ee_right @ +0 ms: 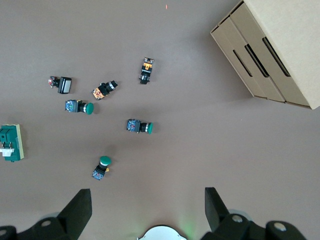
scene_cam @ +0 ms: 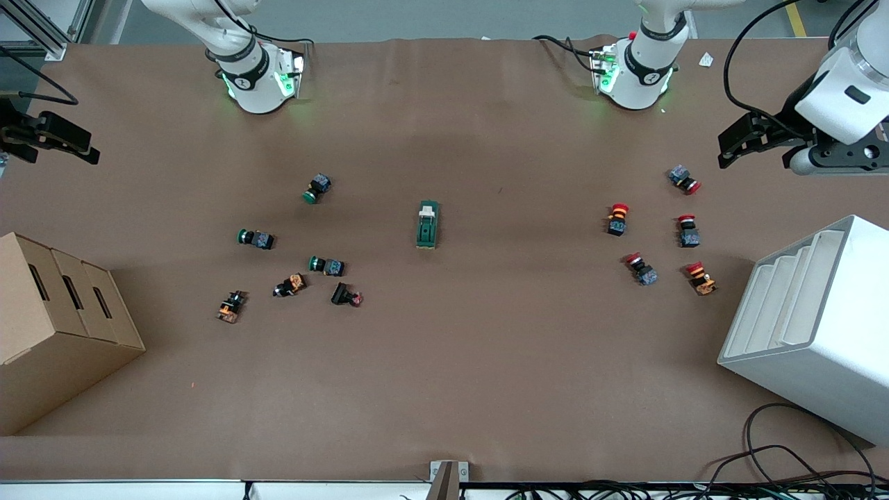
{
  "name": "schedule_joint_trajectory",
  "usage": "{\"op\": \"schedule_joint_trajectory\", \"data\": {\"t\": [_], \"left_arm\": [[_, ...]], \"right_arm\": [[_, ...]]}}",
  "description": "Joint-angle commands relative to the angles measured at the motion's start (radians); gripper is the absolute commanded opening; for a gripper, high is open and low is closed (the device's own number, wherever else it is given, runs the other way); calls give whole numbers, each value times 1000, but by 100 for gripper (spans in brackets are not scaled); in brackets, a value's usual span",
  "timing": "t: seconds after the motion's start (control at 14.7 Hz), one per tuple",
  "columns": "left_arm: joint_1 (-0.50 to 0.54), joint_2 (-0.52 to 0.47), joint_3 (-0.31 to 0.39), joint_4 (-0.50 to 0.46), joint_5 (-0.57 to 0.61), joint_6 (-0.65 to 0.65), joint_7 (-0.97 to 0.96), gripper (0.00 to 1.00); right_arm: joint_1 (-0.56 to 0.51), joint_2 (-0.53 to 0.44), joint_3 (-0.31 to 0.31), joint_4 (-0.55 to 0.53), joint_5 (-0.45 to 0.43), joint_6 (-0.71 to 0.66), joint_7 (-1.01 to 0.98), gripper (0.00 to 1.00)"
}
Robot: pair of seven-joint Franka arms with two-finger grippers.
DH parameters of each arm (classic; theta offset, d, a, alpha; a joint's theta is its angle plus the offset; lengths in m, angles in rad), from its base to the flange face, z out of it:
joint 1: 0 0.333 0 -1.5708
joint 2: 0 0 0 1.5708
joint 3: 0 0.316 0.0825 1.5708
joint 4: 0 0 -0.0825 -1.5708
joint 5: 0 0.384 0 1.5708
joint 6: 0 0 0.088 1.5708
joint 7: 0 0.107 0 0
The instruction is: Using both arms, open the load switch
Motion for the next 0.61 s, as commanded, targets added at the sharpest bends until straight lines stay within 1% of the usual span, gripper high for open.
{"op": "schedule_joint_trajectory", "data": {"t": [0.0,0.14,0.34,0.55], "left_arm": [[23,-78,-4,-65,-18,-1,17,100],[37,-84,-24,-65,-13,-1,18,100],[43,-75,-27,-36,8,1,27,100],[40,-78,-22,-30,8,-5,23,100]], "right_arm": [[16,-54,-5,-58,-6,15,-5,100],[17,-52,-5,-58,-6,18,-7,100],[27,-54,-7,-58,-8,18,-7,100],[24,-52,-7,-57,-8,22,-7,100]]}}
